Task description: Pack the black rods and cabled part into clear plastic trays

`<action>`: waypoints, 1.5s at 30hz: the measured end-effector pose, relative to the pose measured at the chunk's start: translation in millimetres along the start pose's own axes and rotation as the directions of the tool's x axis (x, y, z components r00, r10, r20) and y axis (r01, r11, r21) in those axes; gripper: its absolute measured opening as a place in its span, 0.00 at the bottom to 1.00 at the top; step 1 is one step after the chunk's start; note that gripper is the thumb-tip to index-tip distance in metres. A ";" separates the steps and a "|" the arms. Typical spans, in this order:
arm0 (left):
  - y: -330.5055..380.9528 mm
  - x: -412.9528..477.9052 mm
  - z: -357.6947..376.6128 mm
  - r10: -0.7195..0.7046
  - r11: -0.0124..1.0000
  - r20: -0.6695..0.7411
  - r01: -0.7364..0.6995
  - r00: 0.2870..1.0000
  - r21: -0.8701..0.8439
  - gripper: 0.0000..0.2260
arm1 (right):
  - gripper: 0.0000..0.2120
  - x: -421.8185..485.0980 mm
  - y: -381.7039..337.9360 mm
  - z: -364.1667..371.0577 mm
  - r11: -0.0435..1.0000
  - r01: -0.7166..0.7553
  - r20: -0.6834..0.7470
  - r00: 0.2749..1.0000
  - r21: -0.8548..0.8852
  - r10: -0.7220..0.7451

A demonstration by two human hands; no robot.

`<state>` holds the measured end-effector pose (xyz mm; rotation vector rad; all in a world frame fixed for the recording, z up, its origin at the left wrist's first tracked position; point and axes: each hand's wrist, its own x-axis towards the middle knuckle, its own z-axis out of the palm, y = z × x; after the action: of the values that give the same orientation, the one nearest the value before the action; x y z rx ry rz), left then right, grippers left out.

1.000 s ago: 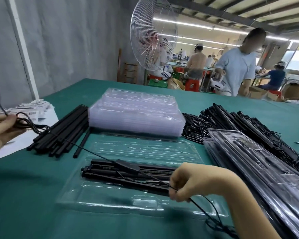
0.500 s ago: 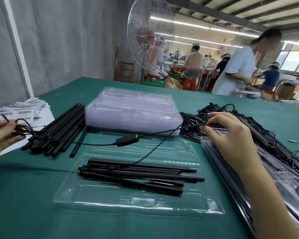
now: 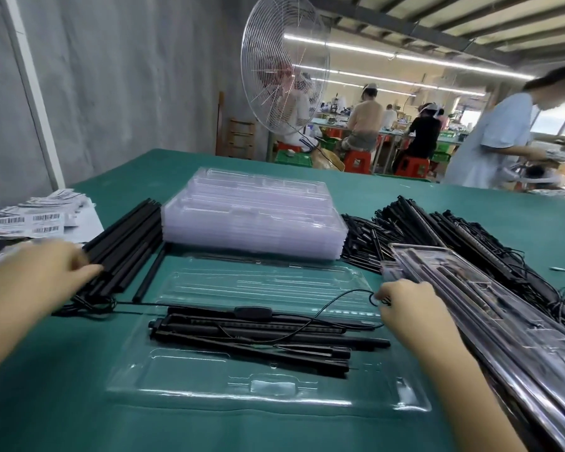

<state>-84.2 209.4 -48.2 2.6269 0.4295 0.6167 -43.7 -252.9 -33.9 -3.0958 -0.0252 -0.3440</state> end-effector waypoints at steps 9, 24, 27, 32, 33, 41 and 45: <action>142.0 -46.7 84.3 0.596 0.751 0.436 -0.660 0.674 -0.007 0.16 | 0.12 -3.3 -54.1 27.4 0.943 0.315 0.108 0.939 0.109 -0.326; 144.2 -90.6 56.2 0.699 0.702 0.457 -0.406 0.551 -0.585 0.09 | 0.14 -42.5 -22.2 -4.4 0.894 0.318 0.325 0.849 0.315 -0.417; 148.0 -99.8 62.8 0.718 0.686 0.469 -0.408 0.514 -0.602 0.08 | 0.12 -51.4 -16.5 -6.6 0.914 0.268 0.375 0.848 0.305 -0.374; 148.6 -105.5 66.5 0.708 0.697 0.455 -0.435 0.539 -0.569 0.09 | 0.13 -52.2 -15.1 -6.5 0.924 0.246 0.437 0.825 0.292 -0.358; 149.5 -107.3 67.2 0.703 0.702 0.453 -0.429 0.549 -0.569 0.09 | 0.13 -52.3 -16.0 -5.4 0.928 0.248 0.442 0.825 0.280 -0.353; 153.5 -109.5 70.8 0.582 0.776 0.527 -0.230 0.619 -0.588 0.08 | 0.01 -53.9 -46.0 -8.8 0.764 0.362 0.284 0.774 0.534 -0.566; 157.4 -108.1 73.7 0.507 0.824 0.583 -0.157 0.635 -0.545 0.09 | 0.04 -52.3 -77.8 2.3 0.691 0.472 0.270 0.682 0.548 -0.679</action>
<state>-109.9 8.3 -75.8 2.2433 -0.4338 -0.2353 -95.7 -175.8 -45.8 -2.5328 -0.9984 0.3658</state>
